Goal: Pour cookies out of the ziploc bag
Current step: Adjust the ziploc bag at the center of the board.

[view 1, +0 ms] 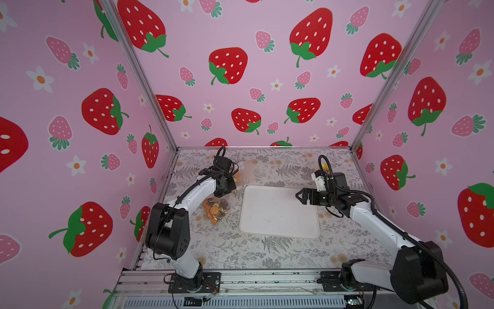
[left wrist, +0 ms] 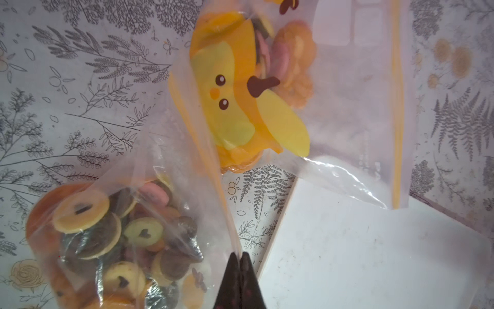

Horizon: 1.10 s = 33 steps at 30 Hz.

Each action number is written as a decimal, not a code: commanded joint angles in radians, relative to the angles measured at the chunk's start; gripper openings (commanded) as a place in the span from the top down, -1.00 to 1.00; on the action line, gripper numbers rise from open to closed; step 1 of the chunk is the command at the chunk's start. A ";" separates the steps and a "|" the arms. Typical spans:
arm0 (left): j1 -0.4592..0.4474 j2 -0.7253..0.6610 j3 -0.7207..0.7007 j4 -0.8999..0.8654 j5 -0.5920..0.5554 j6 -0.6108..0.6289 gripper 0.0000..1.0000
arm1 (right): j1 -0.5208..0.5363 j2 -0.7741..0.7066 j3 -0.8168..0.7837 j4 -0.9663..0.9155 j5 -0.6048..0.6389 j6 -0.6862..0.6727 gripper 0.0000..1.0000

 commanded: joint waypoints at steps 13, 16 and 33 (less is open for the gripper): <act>-0.220 -0.212 -0.135 -0.066 0.027 -0.076 1.00 | 0.016 0.038 -0.023 0.026 -0.064 0.013 -0.99; -0.319 -0.211 -0.154 -0.020 0.040 -0.127 1.00 | 0.036 0.050 -0.034 0.052 -0.108 0.028 -0.99; -0.405 -0.314 -0.219 0.062 0.002 -0.075 -0.65 | 0.126 0.063 -0.072 0.123 -0.210 0.107 -0.88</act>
